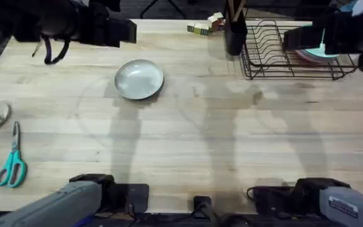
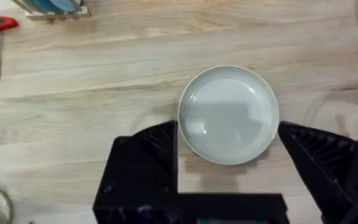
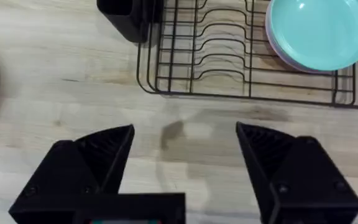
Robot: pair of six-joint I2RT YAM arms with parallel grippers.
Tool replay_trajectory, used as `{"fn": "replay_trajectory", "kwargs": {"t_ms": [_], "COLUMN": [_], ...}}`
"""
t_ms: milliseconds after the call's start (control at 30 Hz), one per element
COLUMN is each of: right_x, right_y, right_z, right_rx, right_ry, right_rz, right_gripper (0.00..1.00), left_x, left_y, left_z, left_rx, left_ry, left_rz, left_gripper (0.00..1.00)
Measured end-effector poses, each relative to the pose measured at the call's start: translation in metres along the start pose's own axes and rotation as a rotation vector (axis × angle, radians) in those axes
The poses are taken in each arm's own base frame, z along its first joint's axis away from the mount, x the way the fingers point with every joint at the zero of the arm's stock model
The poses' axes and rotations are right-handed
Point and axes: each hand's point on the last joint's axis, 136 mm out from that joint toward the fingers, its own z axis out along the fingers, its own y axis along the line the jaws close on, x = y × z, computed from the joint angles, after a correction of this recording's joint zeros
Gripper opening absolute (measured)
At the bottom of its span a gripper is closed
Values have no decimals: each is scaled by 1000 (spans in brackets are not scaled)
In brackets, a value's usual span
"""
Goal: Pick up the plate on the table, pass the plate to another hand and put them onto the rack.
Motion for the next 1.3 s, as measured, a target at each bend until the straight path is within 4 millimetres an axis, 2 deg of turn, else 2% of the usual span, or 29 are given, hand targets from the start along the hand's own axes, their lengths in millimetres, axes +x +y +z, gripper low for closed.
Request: {"fn": "replay_trajectory", "kwargs": {"t_ms": [267,433,500,600,633,767,1067,1300], "right_x": [-6,-5,-5,-5,-5,-5,-5,-5], "right_y": [2,3,4,4,4,4,4,4], "right_z": [1,1,1,1,1,1,1,1], "right_rx": [-15,-19,-21,-22,-22,-22,-22,-22], "right_ry": [-15,-10,-9,-9,-9,-9,-9,-9], "right_rz": [-17,-10,7,45,67,79,90,90], "right_gripper": [994,995,995,995,995,995,995,995], "left_x": [-2,-5,-8,-4,11,34,55,80], "left_y": [0,8,20,49,80,100,92,84], "left_z": [21,24,24,29,44,68,105,135], "left_rx": [5,-24,-52,-108,-156,-180,-127,-73], "left_ry": [40,31,17,31,84,176,273,370], "left_rz": [43,41,15,-70,-174,-268,-304,-324], "left_gripper": [993,992,991,991,993,993,993,995]}}
